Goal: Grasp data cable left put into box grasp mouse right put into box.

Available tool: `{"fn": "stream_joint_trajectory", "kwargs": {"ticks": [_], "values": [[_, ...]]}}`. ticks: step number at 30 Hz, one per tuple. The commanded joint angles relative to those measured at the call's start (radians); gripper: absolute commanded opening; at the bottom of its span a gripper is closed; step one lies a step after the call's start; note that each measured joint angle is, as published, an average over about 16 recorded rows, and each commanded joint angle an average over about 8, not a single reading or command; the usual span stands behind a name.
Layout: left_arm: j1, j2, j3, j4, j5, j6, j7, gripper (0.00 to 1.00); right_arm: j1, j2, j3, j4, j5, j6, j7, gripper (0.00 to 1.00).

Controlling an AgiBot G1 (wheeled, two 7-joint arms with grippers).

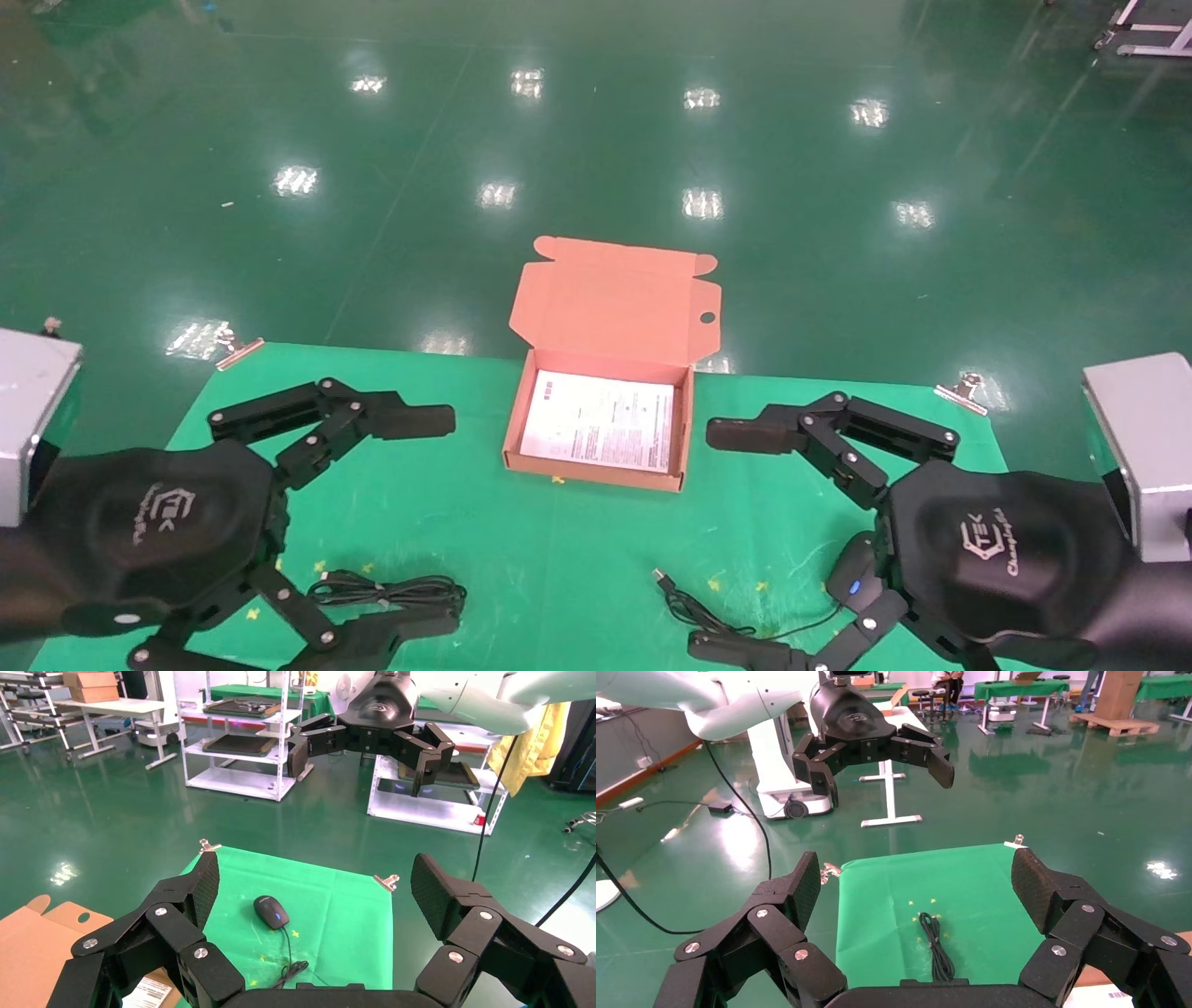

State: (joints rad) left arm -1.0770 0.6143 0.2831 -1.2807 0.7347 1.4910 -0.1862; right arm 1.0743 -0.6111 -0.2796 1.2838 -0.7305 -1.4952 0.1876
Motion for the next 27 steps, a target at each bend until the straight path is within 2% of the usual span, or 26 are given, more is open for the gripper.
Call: {"fn": "stream_joint_trajectory", "kwargs": {"ticks": [1, 17, 22, 27], "values": [[0.000, 0.000, 0.000, 0.000, 0.000, 0.000, 0.000, 1.00, 0.000, 0.000, 0.000, 0.000, 0.000, 0.000, 0.000, 1.00], [-0.012, -0.004, 0.005, -0.007, 0.014, 0.009, 0.002, 1.00, 0.006, 0.000, -0.002, 0.006, -0.013, 0.003, -0.009, 1.00], [-0.067, -0.015, 0.042, -0.023, 0.097, 0.037, -0.014, 1.00, 0.036, 0.001, -0.017, 0.035, -0.083, -0.001, -0.047, 1.00], [-0.151, -0.007, 0.103, -0.025, 0.216, 0.057, -0.049, 1.00, 0.106, -0.005, -0.056, 0.060, -0.208, -0.028, -0.117, 1.00]]}}
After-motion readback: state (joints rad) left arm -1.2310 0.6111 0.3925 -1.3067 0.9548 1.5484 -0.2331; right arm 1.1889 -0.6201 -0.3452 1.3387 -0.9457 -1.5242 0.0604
